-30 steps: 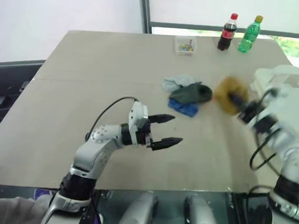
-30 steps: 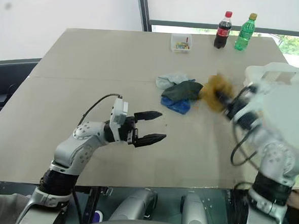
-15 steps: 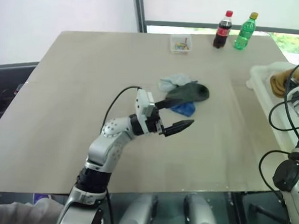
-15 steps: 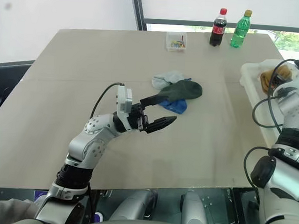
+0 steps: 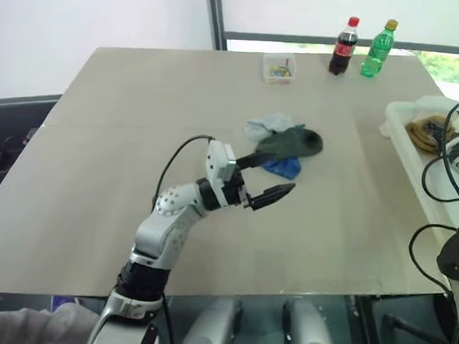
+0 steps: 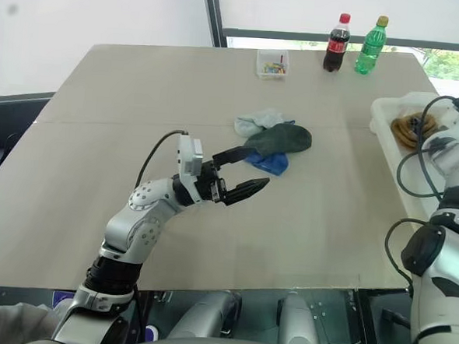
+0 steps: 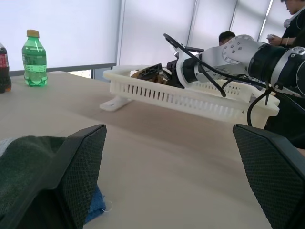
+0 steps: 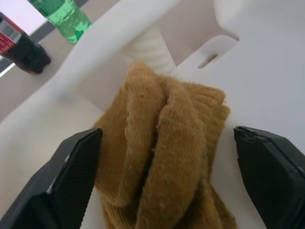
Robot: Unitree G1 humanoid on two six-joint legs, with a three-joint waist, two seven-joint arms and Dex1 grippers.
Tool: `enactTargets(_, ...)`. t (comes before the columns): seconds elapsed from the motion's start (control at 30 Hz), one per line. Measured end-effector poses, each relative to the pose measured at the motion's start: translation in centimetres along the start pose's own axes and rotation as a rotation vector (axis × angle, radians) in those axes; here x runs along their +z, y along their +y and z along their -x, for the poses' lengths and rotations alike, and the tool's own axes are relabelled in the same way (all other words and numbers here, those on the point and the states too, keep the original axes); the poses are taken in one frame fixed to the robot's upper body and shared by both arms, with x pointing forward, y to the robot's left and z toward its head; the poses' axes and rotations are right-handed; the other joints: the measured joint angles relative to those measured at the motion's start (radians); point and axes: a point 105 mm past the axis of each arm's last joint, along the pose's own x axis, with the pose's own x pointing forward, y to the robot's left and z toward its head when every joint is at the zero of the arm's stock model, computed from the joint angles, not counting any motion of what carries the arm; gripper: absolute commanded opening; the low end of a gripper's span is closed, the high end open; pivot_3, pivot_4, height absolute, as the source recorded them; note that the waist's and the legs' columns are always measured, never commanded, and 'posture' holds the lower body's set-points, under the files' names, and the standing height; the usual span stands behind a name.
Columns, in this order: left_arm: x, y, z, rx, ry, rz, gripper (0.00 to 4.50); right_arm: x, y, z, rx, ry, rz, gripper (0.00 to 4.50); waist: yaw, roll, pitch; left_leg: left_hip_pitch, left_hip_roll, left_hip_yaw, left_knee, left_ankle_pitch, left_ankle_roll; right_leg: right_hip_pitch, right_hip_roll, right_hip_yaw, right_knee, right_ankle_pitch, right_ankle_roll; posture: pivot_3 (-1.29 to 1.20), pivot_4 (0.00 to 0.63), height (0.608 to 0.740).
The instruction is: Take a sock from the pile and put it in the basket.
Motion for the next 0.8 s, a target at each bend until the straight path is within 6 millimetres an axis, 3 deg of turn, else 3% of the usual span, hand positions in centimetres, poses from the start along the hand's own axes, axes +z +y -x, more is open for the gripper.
enactTargets(0.13,0.2,0.2,0.0,0.001,-0.001,-0.008,4.5,-0.5,-0.9,1.7,-0.013,0.018,0.076,4.4,0.0,0.0,0.0,0.0,0.0,0.0,0.001,0.0,0.0,0.0,0.0,0.0,0.0,0.0,0.0,0.0,0.15,0.74)
enactTargets(0.3,0.2,0.5,0.3,0.009,0.019,-0.015,4.5,-1.0,-0.8,5.7,0.026,-0.038,0.266,4.4,-0.001,0.001,0.0,0.0,0.0,0.0,0.001,0.0,0.0,-0.001,0.0,0.0,0.001,0.0,0.0,0.0,0.15,0.74)
enactTargets(0.53,-0.9,1.5,2.2,0.049,0.094,-0.012,4.5,-1.3,5.7,11.8,0.366,-0.221,0.502,4.4,-0.006,0.002,0.0,0.002,0.001,0.0,0.001,-0.002,0.004,0.001,0.002,0.001,0.001,0.0,0.001,0.0,0.15,0.74)
enactTargets(0.63,-1.5,1.8,3.7,0.078,0.137,-0.004,4.5,-3.9,8.1,13.8,0.526,-0.179,0.617,4.4,-0.004,0.002,0.0,0.001,0.002,0.0,0.002,-0.003,0.004,0.0,0.002,0.001,0.001,0.0,0.0,0.0,0.15,0.74)
enactTargets(0.73,-2.0,2.5,6.4,0.145,0.208,-0.006,4.5,-7.8,10.4,16.4,0.73,-0.09,0.714,4.4,-0.005,0.002,0.0,0.001,0.002,0.0,0.001,-0.003,0.004,0.0,0.002,0.0,0.001,0.0,0.0,0.0,0.15,0.74)
enactTargets(0.8,-2.0,2.7,7.5,0.17,0.231,-0.006,4.5,-9.1,10.6,17.0,0.777,-0.058,0.74,4.4,0.0,0.001,0.001,0.001,0.002,0.0,0.002,-0.003,0.004,0.001,0.001,0.0,0.0,0.0,0.001,0.0,0.15,0.74)
